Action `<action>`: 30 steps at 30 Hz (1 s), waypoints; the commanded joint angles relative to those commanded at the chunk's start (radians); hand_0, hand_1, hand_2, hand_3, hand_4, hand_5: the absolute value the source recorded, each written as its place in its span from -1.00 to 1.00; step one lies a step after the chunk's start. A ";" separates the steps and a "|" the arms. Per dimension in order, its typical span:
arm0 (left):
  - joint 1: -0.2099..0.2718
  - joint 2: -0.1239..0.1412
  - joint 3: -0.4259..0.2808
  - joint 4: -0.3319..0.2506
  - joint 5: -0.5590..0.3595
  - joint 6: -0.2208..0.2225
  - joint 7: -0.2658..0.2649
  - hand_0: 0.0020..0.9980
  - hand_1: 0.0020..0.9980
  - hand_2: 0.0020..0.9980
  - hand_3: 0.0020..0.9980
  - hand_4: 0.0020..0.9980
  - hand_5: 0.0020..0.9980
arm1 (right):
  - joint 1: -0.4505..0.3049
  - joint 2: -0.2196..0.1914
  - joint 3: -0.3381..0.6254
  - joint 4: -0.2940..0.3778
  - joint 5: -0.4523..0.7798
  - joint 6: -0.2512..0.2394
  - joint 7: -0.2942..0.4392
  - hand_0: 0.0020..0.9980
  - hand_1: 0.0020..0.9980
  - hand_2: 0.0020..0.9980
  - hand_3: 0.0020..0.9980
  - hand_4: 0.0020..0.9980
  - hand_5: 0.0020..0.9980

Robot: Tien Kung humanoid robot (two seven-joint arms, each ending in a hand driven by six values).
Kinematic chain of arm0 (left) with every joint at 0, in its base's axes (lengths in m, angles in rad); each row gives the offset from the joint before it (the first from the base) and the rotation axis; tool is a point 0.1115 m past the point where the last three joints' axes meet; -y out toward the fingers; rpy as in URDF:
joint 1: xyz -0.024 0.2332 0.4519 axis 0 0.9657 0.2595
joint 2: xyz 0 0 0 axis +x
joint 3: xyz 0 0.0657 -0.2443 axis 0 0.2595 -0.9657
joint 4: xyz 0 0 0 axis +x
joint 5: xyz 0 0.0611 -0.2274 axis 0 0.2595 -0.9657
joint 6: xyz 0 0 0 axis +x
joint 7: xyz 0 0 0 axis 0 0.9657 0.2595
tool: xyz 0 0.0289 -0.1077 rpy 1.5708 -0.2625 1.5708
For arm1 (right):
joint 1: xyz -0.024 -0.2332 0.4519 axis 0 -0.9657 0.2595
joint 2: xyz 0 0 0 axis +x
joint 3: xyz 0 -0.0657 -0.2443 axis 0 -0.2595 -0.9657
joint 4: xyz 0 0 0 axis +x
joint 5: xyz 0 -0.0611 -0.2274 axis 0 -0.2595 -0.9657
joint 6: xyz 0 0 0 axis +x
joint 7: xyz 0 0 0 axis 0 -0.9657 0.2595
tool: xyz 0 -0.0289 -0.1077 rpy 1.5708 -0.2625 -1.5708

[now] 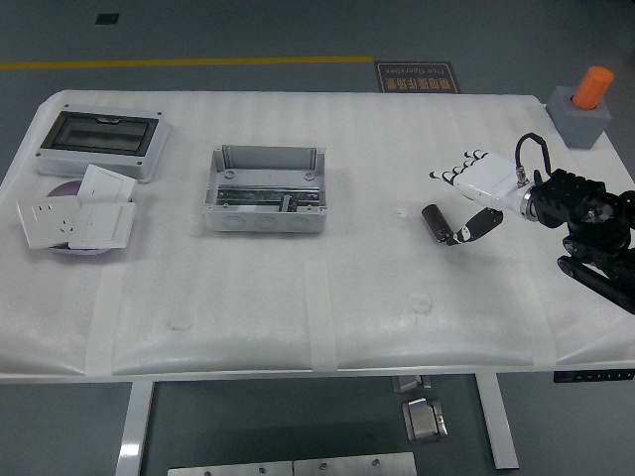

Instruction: Pick up the battery,place it into the box

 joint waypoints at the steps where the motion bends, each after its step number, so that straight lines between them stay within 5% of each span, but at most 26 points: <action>1: -0.001 0.001 -0.001 0.000 0.002 0.000 0.000 0.19 0.24 -0.11 0.23 -0.04 0.07 | -0.003 0.001 0.008 -0.001 -0.012 0.004 0.006 0.96 0.69 0.81 1.00 1.00 0.14; 6: -0.003 0.004 -0.003 0.000 0.007 0.000 -0.001 0.19 0.24 -0.11 0.23 -0.04 0.07 | -0.014 0.009 0.036 -0.008 -0.048 0.018 0.021 0.96 0.69 0.81 1.00 1.00 0.14; 7: -0.003 0.004 -0.004 0.000 0.008 0.000 -0.001 0.19 0.24 -0.11 0.23 -0.05 0.07 | -0.016 0.013 0.041 -0.009 -0.054 0.020 0.023 0.90 0.65 0.72 0.87 0.90 -0.05; 12: -0.005 0.005 -0.005 -0.001 0.009 -0.001 -0.002 0.19 0.24 -0.11 0.23 -0.05 0.07 | -0.030 0.024 0.054 -0.012 -0.068 0.022 0.027 0.90 0.65 0.72 0.87 0.90 -0.05; 13: -0.006 0.005 -0.005 -0.001 0.010 -0.001 -0.002 0.19 0.24 -0.11 0.23 -0.05 0.07 | -0.034 0.026 0.056 -0.013 -0.070 0.021 0.028 0.87 0.60 0.69 0.82 0.77 -0.14; 30: -0.015 0.006 -0.004 -0.004 0.027 -0.001 -0.005 0.19 0.24 -0.11 0.23 -0.05 0.08 | -0.057 0.060 0.068 -0.037 -0.077 0.003 0.021 0.80 0.51 0.62 0.71 0.59 -0.27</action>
